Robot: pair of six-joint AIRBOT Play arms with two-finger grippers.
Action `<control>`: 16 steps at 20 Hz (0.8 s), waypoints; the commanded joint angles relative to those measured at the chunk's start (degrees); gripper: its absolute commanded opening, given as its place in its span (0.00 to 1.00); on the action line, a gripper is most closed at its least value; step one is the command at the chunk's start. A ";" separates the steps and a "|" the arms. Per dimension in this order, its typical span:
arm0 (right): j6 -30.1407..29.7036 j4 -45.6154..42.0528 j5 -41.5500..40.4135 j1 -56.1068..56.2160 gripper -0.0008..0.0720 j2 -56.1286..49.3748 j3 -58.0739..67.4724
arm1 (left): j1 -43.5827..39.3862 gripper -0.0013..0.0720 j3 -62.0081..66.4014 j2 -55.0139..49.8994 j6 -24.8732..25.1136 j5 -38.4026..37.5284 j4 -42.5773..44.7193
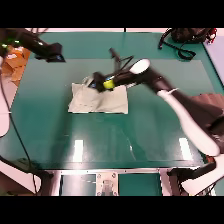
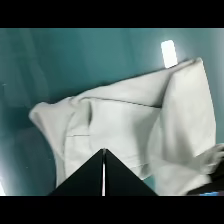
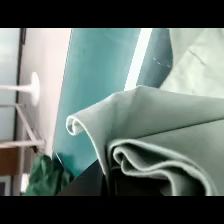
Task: Fold the shirts.
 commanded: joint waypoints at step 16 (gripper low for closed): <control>-1.84 -12.15 28.24 -27.71 0.81 -3.74 7.45 | 3.96 0.05 0.13 0.81 3.13 -0.02 0.63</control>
